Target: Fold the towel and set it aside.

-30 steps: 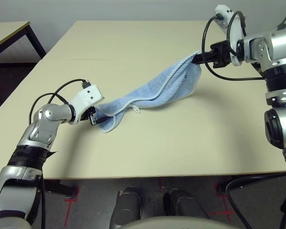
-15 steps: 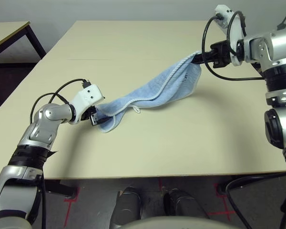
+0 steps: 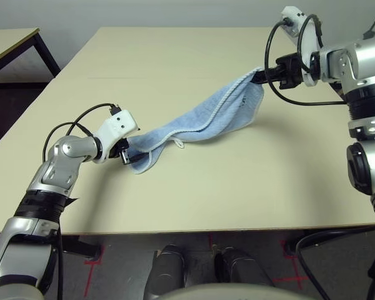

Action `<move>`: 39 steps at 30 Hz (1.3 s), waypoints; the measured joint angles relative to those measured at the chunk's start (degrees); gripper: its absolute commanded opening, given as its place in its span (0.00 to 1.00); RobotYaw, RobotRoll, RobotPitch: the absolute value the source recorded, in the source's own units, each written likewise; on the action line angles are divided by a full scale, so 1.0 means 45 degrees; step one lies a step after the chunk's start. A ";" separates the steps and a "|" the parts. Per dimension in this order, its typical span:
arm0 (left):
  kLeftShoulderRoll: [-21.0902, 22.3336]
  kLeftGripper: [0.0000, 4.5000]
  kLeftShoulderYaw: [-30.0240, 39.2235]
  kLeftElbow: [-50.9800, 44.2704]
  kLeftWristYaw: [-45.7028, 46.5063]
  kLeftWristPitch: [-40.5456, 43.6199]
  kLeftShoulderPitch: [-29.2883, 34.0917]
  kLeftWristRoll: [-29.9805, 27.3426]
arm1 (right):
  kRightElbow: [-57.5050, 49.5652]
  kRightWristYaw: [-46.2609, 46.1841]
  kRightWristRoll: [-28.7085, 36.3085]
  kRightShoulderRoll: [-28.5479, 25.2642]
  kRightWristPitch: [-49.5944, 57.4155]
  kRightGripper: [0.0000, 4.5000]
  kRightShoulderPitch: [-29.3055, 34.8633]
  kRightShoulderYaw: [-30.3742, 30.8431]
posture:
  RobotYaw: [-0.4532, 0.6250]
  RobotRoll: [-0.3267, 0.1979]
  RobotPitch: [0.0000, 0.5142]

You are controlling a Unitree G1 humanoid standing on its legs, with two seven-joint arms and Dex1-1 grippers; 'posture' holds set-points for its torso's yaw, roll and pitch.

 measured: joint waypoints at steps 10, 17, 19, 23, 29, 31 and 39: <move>0.0001 0.38 0.0000 -0.0189 -0.0005 0.0060 0.0005 -0.0005 | -0.0010 0.0003 0.0074 0.0000 0.0000 0.00 0.0000 0.0010 | 0.52 0.62 0.13; 0.0001 0.01 0.0000 -0.0197 -0.0005 0.0061 0.0003 -0.0001 | -0.0098 0.0003 0.0100 -0.0003 0.0040 0.00 0.0001 0.0018 | 0.51 0.62 0.12; 0.0000 0.01 0.0000 -0.0196 -0.0005 0.0058 -0.0001 0.0000 | -0.0157 0.0004 0.0105 -0.0010 0.0079 0.00 0.0002 0.0021 | 0.52 0.62 0.12; -0.0018 0.01 0.0054 -0.0235 -0.0286 0.0291 -0.0075 -0.0323 | -0.0745 0.0214 0.0161 -0.0277 0.0290 0.00 0.0205 0.0125 | 0.53 0.62 0.13; 0.0572 0.01 0.0351 -0.1688 -0.2682 0.3326 0.0198 -0.2517 | -0.3019 0.1979 0.0792 -0.2517 0.1262 0.00 0.1862 0.1158 | 0.53 0.62 0.15; 0.0882 0.01 0.0366 -0.2104 -0.3408 0.4503 0.0240 -0.3169 | -0.3725 0.2798 0.1040 -0.3404 0.1392 0.00 0.2228 0.1619 | 0.53 0.62 0.15; 0.0682 0.01 0.0377 0.0436 -0.4376 0.5892 -0.3676 -0.3911 | -0.1367 0.2610 0.0826 -0.1960 -0.2618 0.00 0.2473 0.1537 | 0.55 0.62 0.16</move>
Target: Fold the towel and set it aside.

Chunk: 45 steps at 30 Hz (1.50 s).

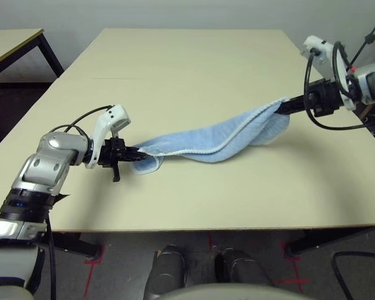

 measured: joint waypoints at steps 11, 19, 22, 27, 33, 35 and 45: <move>-0.1519 0.01 0.0936 0.8494 0.5378 -0.7068 -0.6725 0.2023 | 0.8617 -0.6416 -0.1030 0.2108 -1.0556 0.00 -0.4347 -0.3513 | 0.56 0.62 0.16; -0.1171 0.01 0.1679 0.7104 0.2170 -0.7561 -0.4350 0.0971 | 0.5221 -0.1043 0.0416 0.0935 -0.7450 0.00 -0.1635 -0.4329 | 0.55 0.62 0.18; -0.1105 0.01 0.1754 0.5749 0.1622 -0.6543 -0.2047 0.0657 | 0.3055 0.0012 0.0708 0.0598 -0.5372 0.00 0.1435 -0.3925 | 0.55 0.62 0.20; -0.1088 0.01 0.1922 0.2948 0.1502 -0.5240 0.0886 0.0124 | 0.0827 0.0230 0.0778 0.0203 -0.4113 0.00 0.4032 -0.3855 | 0.55 0.62 0.20; -0.0798 0.01 0.1922 0.1091 0.1220 -0.3994 0.3042 -0.0227 | -0.0147 0.0893 0.0752 -0.0368 -0.3149 0.00 0.5599 -0.3223 | 0.56 0.62 0.22; -0.0467 0.01 0.1931 0.0717 0.1109 -0.3460 0.3488 -0.0370 | -0.0597 0.1313 0.0753 -0.0816 -0.2754 0.00 0.5997 -0.2939 | 0.56 0.62 0.23; 0.1344 0.01 0.1940 -0.2065 -0.0629 -0.0377 0.6046 -0.1575 | -0.4136 0.3412 0.1260 -0.3387 -0.1197 0.00 0.8825 -0.2030 | 0.55 0.62 0.23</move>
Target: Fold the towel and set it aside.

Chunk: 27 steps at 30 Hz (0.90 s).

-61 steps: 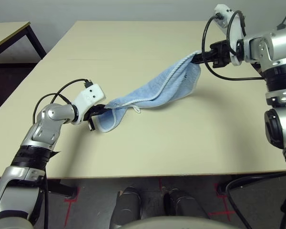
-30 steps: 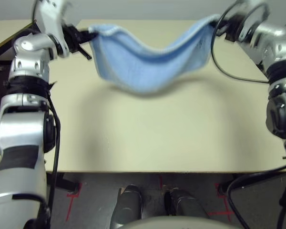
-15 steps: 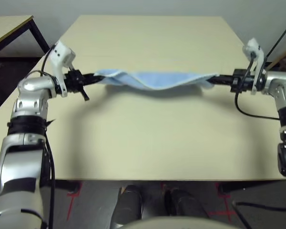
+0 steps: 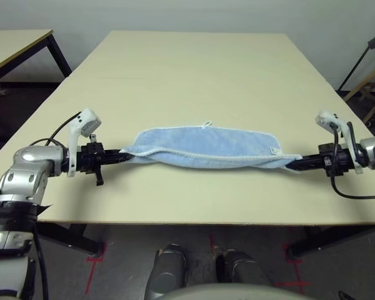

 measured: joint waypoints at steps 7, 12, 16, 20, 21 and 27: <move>0.1589 0.01 -0.0287 -0.1187 -0.1220 0.1830 0.1235 -0.0307 | -0.1106 0.0580 0.0423 -0.1448 -0.0398 0.00 0.1274 0.0505 | 0.55 0.62 0.24; 0.1389 0.01 -0.0299 -0.1361 -0.0908 0.1927 0.0933 -0.0290 | -0.0193 -0.0082 -0.0210 -0.0938 -0.1959 0.00 0.1007 0.0530 | 0.55 0.62 0.25; 0.0910 0.01 -0.0540 -0.1131 -0.0574 0.1502 0.0085 -0.0091 | 0.1621 -0.1188 -0.1292 -0.0197 -0.3834 0.00 0.0027 0.0572 | 0.55 0.62 0.25; 0.0306 0.01 -0.0991 -0.0095 -0.0186 0.0704 -0.1106 0.0451 | 0.3268 -0.1772 -0.1943 0.0616 -0.5244 0.00 -0.0947 0.0575 | 0.54 0.62 0.25; 0.0213 0.01 -0.1130 0.0184 -0.0087 0.0479 -0.1365 0.0633 | 0.3523 -0.1838 -0.2028 0.0755 -0.5447 0.00 -0.1102 0.0575 | 0.54 0.62 0.25; -0.0403 0.01 -0.1996 0.2244 0.0124 -0.0881 -0.2952 0.1871 | 0.4518 -0.2165 -0.2254 0.1525 -0.6155 0.00 -0.1937 0.0571 | 0.54 0.62 0.23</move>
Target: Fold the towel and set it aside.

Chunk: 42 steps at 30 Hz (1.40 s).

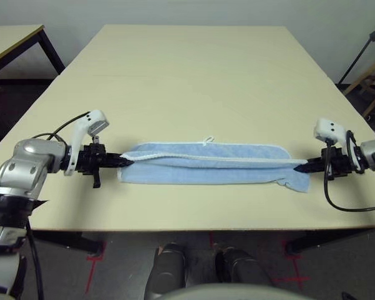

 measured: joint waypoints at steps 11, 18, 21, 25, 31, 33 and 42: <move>-0.0869 0.06 -0.0527 0.2776 0.0328 -0.1802 -0.1848 0.1409 | 0.1910 -0.1426 -0.0706 0.0981 -0.1879 0.05 -0.1415 -0.0074 | 0.54 0.62 0.23; -0.1221 0.53 -0.0544 0.3931 0.1483 -0.2358 -0.2199 0.2103 | 0.3614 -0.3074 -0.1284 0.1617 -0.3623 0.56 -0.2199 -0.0384 | 0.54 0.62 0.23; -0.1219 0.77 -0.0343 0.3982 0.1590 -0.2334 -0.2199 0.2081 | 0.3988 -0.3081 -0.1310 0.1589 -0.3780 0.81 -0.2376 -0.0563 | 0.54 0.62 0.23; -0.0818 0.99 0.0050 0.3898 0.1607 -0.2112 -0.2155 0.2008 | 0.4450 -0.2878 -0.1185 0.1281 -0.3417 1.00 -0.2684 -0.0996 | 0.54 0.62 0.23; 0.0058 0.99 0.1430 0.2583 0.1549 -0.1157 -0.1473 0.1163 | 0.4756 -0.2844 -0.0585 0.0150 -0.2114 1.00 -0.3368 -0.2354 | 0.56 0.62 0.25; -0.0067 0.99 0.2036 0.1772 0.1778 -0.0508 -0.1377 0.0572 | 0.4355 -0.2799 -0.0052 0.0094 -0.1071 1.00 -0.3373 -0.2920 | 0.55 0.62 0.25; -0.4455 0.99 0.3426 -0.3142 0.4541 0.3458 -0.0774 -0.3018 | -0.3634 -0.3541 0.4784 0.2893 0.6644 1.00 -0.0685 -0.4287 | 0.54 0.62 0.26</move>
